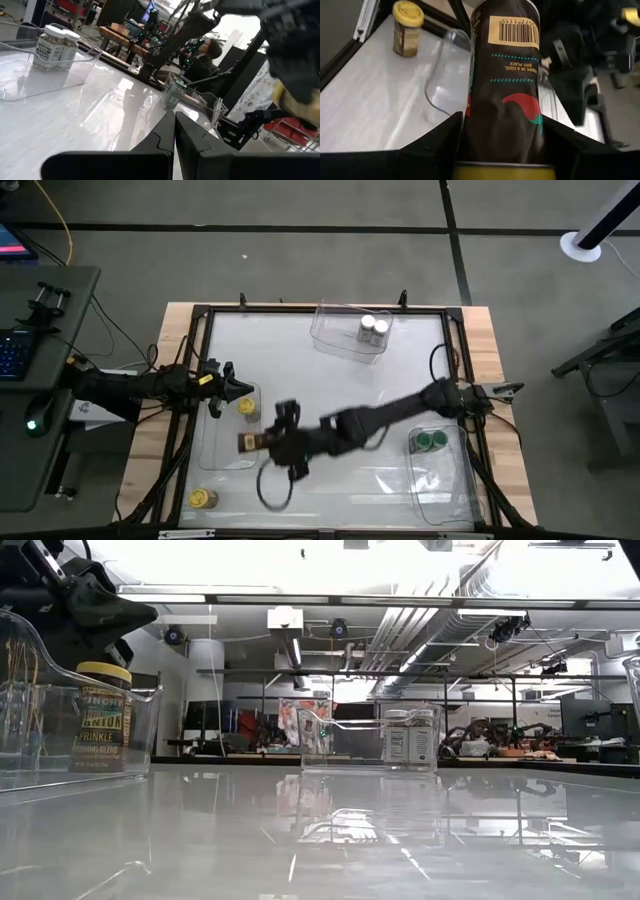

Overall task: Sort spices by type
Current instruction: Put the top yellow seasoning bottle into the left transparent bin

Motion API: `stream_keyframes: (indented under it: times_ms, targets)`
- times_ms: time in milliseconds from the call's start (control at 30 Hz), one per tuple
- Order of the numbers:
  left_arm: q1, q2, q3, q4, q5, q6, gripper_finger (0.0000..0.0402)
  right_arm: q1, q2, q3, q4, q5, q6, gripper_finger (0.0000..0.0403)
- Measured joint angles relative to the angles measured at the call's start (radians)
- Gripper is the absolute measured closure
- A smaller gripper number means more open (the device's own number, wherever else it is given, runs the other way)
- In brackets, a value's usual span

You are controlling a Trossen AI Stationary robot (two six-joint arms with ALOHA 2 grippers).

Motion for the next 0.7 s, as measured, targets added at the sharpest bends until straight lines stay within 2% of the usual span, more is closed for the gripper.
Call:
stream_keyframes:
  times_ms: [100,200,400,633,700]
  targets:
    - [0.0,0.0,0.0,0.0,0.0,0.0,0.0401,0.052,0.035,0.0,0.071,0.075,0.01,0.0196]
    - [0.0,0.0,0.0,0.0,0.0,0.0,0.0401,0.075,0.067,0.0,0.141,0.098,0.055,0.0196]
    - [0.0,0.0,0.0,0.0,0.0,0.0,0.0401,-0.006,0.091,-0.001,0.094,0.087,0.32,0.0196]
    - [0.0,0.0,0.0,-0.001,0.0,0.0,0.0401,-0.109,0.091,-0.001,0.018,-0.228,0.521,0.0196]
    - [0.0,0.0,0.0,-0.001,0.0,0.0,0.0401,-0.123,0.091,-0.001,-0.01,-0.285,0.548,0.0196]
